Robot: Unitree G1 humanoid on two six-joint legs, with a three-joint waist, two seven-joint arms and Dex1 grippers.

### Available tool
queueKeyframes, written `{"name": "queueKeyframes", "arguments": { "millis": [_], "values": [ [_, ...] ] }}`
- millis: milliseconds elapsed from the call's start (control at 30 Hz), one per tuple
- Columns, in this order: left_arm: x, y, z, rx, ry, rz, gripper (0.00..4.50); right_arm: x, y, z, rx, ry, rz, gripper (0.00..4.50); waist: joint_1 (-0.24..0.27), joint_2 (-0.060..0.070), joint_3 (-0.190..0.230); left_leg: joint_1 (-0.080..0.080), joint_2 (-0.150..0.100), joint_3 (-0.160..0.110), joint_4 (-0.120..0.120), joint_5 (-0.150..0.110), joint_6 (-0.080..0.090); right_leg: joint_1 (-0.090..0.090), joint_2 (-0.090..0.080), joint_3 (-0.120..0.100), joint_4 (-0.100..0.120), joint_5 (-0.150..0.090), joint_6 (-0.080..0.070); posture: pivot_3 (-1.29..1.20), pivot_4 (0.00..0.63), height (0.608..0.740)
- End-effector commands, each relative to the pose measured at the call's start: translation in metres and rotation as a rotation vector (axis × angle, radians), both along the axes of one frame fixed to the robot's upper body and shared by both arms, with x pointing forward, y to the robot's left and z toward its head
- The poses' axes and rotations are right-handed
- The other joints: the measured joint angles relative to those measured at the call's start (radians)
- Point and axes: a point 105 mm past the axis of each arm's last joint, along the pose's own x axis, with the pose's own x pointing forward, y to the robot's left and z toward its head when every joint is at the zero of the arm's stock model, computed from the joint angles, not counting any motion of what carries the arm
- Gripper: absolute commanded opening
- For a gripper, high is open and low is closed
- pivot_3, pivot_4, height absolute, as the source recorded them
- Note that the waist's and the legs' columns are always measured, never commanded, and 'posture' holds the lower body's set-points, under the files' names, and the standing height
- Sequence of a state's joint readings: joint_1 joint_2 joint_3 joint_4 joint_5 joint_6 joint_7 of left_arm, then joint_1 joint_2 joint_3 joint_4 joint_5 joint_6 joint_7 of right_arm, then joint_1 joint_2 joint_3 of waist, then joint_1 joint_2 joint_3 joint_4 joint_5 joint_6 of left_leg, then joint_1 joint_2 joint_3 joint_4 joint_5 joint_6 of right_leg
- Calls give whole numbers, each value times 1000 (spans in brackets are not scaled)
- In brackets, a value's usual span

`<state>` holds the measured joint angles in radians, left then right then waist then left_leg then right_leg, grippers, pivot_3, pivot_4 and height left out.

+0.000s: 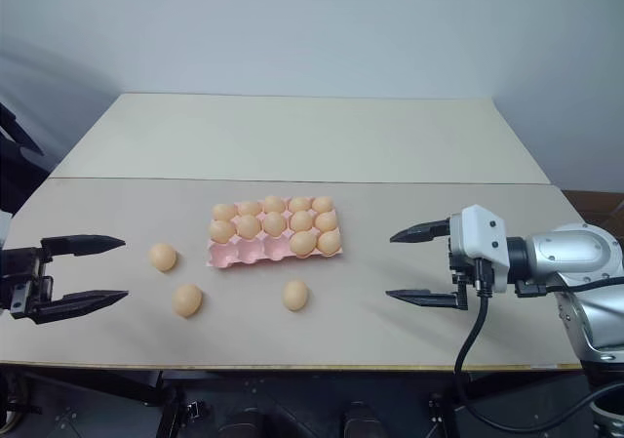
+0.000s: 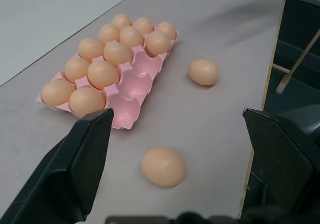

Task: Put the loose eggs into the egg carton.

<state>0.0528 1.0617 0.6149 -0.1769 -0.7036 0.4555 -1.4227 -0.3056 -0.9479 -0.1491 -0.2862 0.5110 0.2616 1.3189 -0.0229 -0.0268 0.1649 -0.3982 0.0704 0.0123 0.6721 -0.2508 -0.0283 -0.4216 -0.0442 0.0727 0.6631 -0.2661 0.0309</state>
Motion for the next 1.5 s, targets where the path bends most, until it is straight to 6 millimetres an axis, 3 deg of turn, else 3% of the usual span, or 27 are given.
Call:
{"name": "queueKeyframes", "arguments": {
  "millis": [33, 400, 533, 700, 800, 900, 967, 1033, 1100, 1333, 1500],
  "values": [
    [-1, 0, 7, 20, -42, -4, 4500, 2, 21, -1, -34, -74, 73, 4493, -2, 0, 0, 0, 0, 0, 0, 0, 0, 0, 0, 0, 0, 0, 0, 0, 150, 740],
    [-3, -6, 4, 16, -34, -21, 4500, 26, 110, -53, -134, -190, 268, 4493, -9, 0, 0, -1, 0, 0, 1, 0, 0, -1, 0, 0, 1, 0, 0, 0, 150, 740],
    [-4, -7, 4, 17, -32, -23, 4500, 38, 129, -64, -154, -211, 281, 4493, -8, 0, 0, -2, 0, 0, 1, 0, 0, -1, 0, -1, 1, 0, 0, 0, 150, 740],
    [-5, -7, 5, 22, -33, -20, 4500, 39, 142, -75, -180, -201, 322, 4493, -9, 0, 0, -1, 0, 0, 1, 0, 0, -1, 0, -1, 1, 0, 0, 0, 150, 740],
    [-5, -7, 5, 25, -34, -19, 4500, 40, 145, -84, -195, -154, 324, 3920, -10, 0, 0, -1, 0, 0, 1, 0, 0, -1, 0, -1, 1, 0, 0, 0, 150, 740],
    [-6, -7, 5, 28, -35, -19, 4500, 41, 146, -90, -219, -156, 334, 2873, -10, 0, 0, -1, 0, 0, 1, 0, 0, -1, 0, -1, 1, 0, 0, 0, 150, 740],
    [-6, -8, 5, 30, -36, -19, 4500, 40, 148, -89, -202, -148, 339, 2257, -12, 0, 0, -1, 0, 0, 1, 0, 0, -1, 0, -1, 1, 0, 0, 0, 150, 740],
    [-6, -8, 5, 31, -38, -19, 4500, 40, 150, -84, -183, -156, 335, 2059, -15, 0, 0, -1, 0, 0, 1, 0, 0, -1, 0, -1, 1, 0, 0, 0, 150, 740],
    [-5, -8, 5, 31, -38, -18, 4500, 43, 151, -76, -157, -175, 324, 2022, -16, 0, 0, -1, 0, 0, 1, 0, 0, -1, 0, -1, 1, 0, 0, 0, 150, 740],
    [-4, -9, 5, 28, -38, -20, 4500, 59, 174, -15, 108, -220, 227, 2004, -25, 0, 0, -1, 0, 0, 1, 0, 0, -2, 0, 0, 2, 0, 0, 0, 150, 740],
    [-4, -9, 4, 25, -40, -18, 4500, 81, 182, -19, 88, -274, 125, 2004, -19, 0, 0, -1, 1, 0, 1, 0, 0, -1, 0, -1, 1, 0, 0, 0, 150, 740]
  ]
}}
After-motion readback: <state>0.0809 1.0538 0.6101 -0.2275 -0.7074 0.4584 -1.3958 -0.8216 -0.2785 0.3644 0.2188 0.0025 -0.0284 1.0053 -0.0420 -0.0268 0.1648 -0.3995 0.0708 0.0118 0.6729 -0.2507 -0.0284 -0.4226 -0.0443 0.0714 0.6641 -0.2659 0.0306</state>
